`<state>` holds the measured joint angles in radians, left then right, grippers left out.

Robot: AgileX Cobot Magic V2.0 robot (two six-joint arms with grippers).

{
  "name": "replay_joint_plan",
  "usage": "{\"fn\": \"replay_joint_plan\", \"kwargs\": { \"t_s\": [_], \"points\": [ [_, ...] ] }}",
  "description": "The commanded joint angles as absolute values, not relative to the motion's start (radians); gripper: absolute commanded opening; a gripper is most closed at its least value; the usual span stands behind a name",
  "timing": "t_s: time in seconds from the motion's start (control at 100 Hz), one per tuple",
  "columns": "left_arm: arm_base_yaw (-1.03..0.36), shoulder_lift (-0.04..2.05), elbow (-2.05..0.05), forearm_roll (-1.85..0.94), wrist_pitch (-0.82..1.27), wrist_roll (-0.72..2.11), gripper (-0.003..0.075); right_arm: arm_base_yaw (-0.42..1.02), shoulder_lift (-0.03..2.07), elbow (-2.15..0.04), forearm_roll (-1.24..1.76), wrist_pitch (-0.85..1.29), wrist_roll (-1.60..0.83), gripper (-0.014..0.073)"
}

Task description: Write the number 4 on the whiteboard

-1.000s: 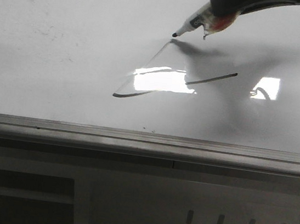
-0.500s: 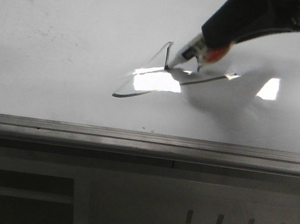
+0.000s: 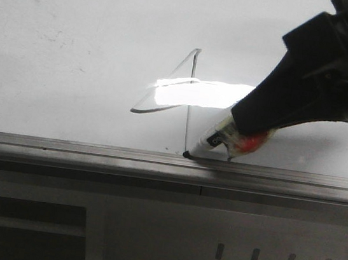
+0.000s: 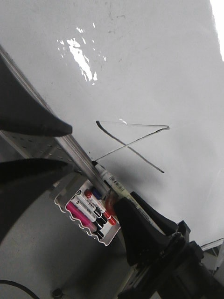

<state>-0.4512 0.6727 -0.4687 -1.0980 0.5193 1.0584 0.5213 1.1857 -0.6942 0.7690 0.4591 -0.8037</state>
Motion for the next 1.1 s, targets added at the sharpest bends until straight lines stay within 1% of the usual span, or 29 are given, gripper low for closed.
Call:
{"fn": "replay_joint_plan", "kwargs": {
  "t_s": [0.0, 0.16, 0.23, 0.3, 0.35, 0.4, 0.45, 0.47, 0.55, 0.62, 0.79, 0.91, 0.98, 1.09],
  "points": [
    [-0.446, 0.670, -0.496, -1.140, 0.503, 1.056, 0.0095, 0.512, 1.162, -0.753, 0.741, 0.401, -0.807, -0.0045],
    [-0.446, 0.670, -0.542, -1.047, 0.552, 1.086, 0.0102, 0.548, 1.104, -0.920, 0.741, 0.508, -0.809, -0.0045],
    [-0.446, 0.672, -0.587, -0.982, 0.577, 1.117, 0.0144, 0.586, 1.098, -0.997, 0.741, 0.554, -0.818, -0.0045],
    [-0.446, 0.684, -0.644, -0.934, 0.602, 1.165, 0.0235, 0.630, 1.104, -1.059, 0.741, 0.598, -0.834, -0.0045],
    [-0.446, 0.700, -0.689, -0.911, 0.626, 1.195, 0.0333, 0.665, 1.114, -1.086, 0.741, 0.618, -0.863, -0.0045],
    [-0.446, 0.722, -0.741, -0.893, 0.655, 1.201, 0.0414, 0.698, 1.124, -1.104, 0.733, 0.626, -0.887, -0.0045],
    [-0.446, 0.750, -0.784, -0.888, 0.702, 1.212, 0.0462, 0.729, 1.134, -1.108, 0.733, 0.628, -0.917, -0.0045],
    [-0.446, 0.764, -0.803, -0.888, 0.730, 1.218, 0.0469, 0.741, 1.136, -1.108, 0.733, 0.628, -0.928, -0.0045],
    [-0.451, 0.821, -0.866, -0.891, 0.858, 1.245, 0.0457, 0.773, 1.150, -1.108, 0.732, 0.628, -0.972, -0.0045],
    [-0.478, 0.865, -0.905, -0.891, 0.906, 1.245, 0.0436, 0.792, 1.155, -1.108, 0.732, 0.624, -0.991, -0.0045],
    [-0.559, 0.950, -0.951, -0.883, 0.945, 1.245, 0.0400, 0.834, 1.154, -1.108, 0.732, 0.623, -1.007, -0.0045],
    [-0.573, 0.988, -0.951, -0.883, 0.946, 1.241, 0.0365, 0.853, 1.154, -1.108, 0.732, 0.623, -1.007, -0.0045],
    [-0.573, 0.996, -0.951, -0.885, 0.946, 1.241, 0.0323, 0.853, 1.151, -1.108, 0.732, 0.630, -1.007, -0.0045],
    [-0.573, 0.998, -0.951, -0.895, 0.944, 1.241, 0.0221, 0.853, 1.147, -1.109, 0.732, 0.655, -1.007, -0.0045]
  ]
}}
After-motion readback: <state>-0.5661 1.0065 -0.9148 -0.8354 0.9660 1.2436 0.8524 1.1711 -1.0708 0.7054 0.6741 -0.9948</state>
